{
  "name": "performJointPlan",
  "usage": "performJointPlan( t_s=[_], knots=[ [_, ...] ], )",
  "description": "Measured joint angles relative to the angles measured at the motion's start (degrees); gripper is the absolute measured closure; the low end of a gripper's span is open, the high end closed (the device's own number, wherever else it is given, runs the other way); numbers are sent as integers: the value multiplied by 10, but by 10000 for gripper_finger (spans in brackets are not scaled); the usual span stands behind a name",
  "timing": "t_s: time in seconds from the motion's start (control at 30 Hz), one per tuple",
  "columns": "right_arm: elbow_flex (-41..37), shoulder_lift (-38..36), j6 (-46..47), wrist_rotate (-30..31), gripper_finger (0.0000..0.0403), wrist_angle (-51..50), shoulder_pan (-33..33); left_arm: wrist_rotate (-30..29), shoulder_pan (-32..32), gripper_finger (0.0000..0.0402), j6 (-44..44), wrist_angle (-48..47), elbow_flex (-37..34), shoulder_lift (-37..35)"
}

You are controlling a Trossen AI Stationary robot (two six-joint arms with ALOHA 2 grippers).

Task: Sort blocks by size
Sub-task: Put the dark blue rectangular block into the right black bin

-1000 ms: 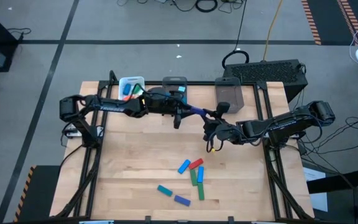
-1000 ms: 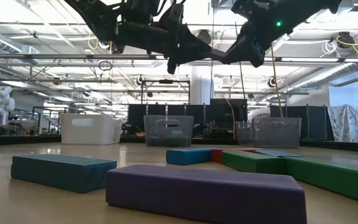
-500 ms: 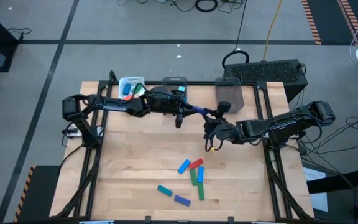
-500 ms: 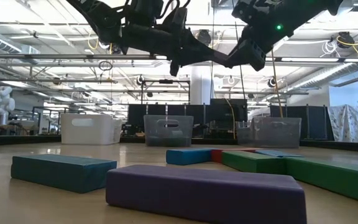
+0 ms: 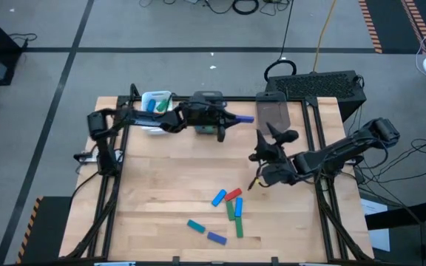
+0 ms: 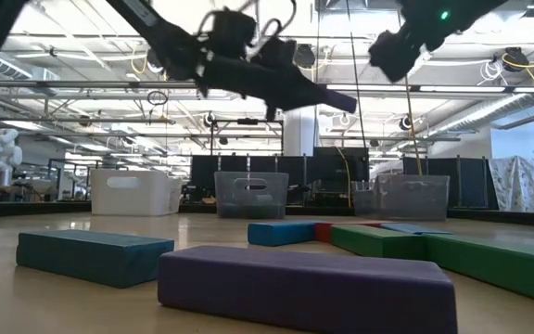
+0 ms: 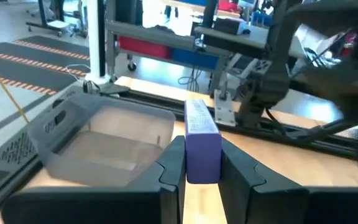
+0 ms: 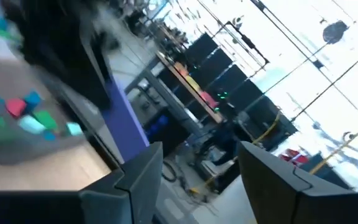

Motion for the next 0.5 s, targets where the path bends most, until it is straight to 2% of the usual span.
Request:
performJointPlan(
  t_s=[0.27, 0.5],
  knots=[
    [0, -26, 61, -5, 216, -1, 60, 17, 11, 337, 21, -20, 133, 116],
    [0, -26, 103, -4, 218, -2, 102, -32, 11, 337, 76, -136, 253, 186]
  ],
)
